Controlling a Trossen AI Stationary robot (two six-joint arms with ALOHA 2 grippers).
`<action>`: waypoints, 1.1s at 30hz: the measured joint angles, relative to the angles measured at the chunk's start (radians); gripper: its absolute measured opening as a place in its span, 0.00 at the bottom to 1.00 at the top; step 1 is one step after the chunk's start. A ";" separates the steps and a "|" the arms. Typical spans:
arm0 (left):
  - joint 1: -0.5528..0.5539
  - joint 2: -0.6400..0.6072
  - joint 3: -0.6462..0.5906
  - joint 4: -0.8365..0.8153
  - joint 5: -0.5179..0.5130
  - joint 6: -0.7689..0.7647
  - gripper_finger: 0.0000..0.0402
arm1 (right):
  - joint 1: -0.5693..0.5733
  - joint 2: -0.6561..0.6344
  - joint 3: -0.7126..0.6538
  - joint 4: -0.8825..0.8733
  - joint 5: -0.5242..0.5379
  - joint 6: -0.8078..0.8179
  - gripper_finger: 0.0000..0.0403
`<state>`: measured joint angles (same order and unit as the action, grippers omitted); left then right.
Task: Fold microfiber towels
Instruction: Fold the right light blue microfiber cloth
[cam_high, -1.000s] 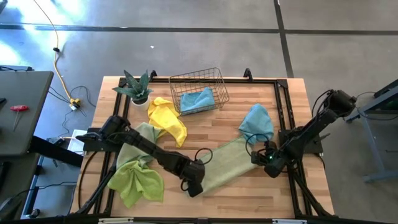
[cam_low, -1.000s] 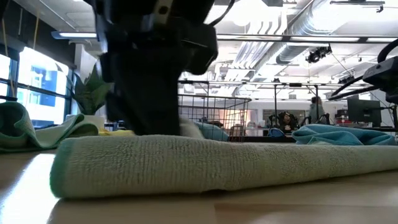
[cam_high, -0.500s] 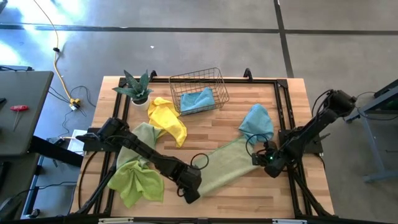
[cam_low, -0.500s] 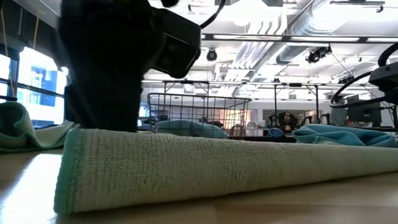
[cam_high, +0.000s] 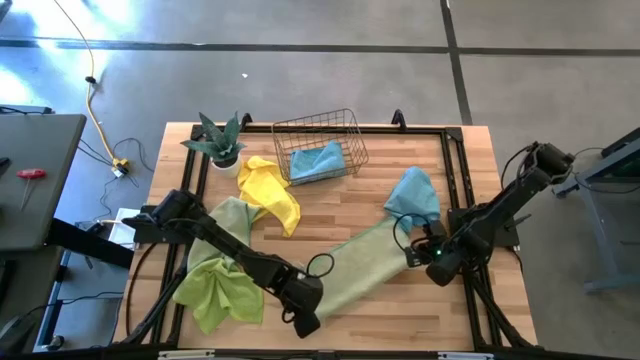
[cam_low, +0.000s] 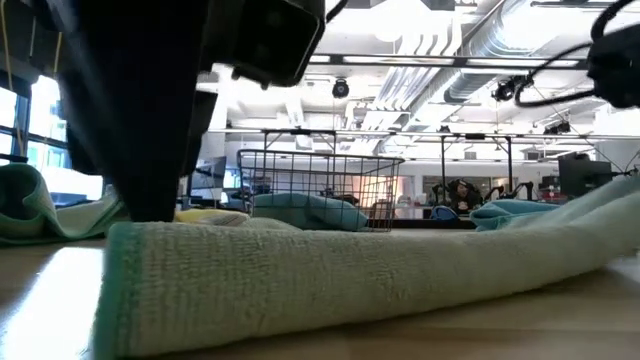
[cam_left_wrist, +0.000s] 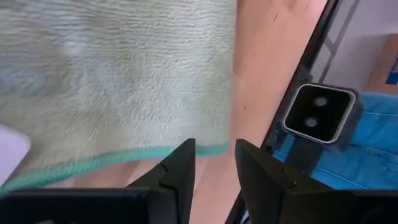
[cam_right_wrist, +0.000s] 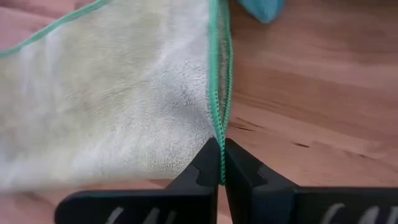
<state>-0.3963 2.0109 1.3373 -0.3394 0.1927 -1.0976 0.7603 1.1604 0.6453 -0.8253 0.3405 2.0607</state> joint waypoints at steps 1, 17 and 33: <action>0.000 -0.006 0.000 0.011 0.000 -0.005 0.26 | -0.004 0.004 0.012 -0.006 -0.002 -0.022 0.00; -0.060 -0.295 0.000 0.080 -0.372 -0.012 0.26 | -0.109 0.274 0.051 0.537 -0.045 -0.289 0.00; -0.138 -0.481 -0.004 -0.083 -0.472 0.182 0.26 | -0.199 0.722 0.583 0.533 -0.040 -0.474 0.00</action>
<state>-0.5346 1.5303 1.3335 -0.4225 -0.2798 -0.9154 0.5618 1.8827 1.2279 -0.2919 0.3009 1.5872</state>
